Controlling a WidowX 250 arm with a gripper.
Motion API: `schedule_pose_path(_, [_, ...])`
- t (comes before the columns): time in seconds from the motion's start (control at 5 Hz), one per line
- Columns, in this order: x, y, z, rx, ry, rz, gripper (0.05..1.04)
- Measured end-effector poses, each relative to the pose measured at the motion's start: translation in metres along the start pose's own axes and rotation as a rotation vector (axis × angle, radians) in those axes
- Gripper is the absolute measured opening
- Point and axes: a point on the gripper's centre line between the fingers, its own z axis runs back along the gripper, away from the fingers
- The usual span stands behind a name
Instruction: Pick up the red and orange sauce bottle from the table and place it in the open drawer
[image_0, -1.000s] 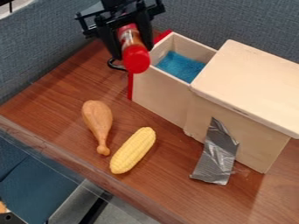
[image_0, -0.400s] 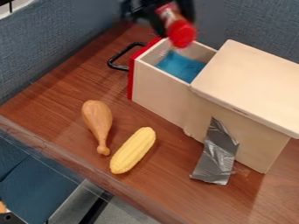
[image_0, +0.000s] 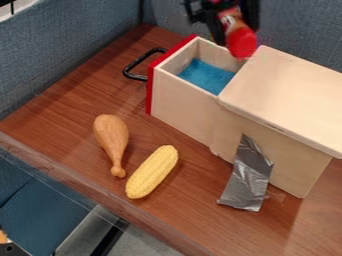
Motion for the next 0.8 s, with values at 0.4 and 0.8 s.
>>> schedule_pose_path(0.4, [-0.004, 0.013, -0.026, 0.027, -0.007, 0.017, 0.605])
schedule_pose_path(0.8, [0.009, 0.029, -0.023, 0.028, -0.029, 0.059, 0.604])
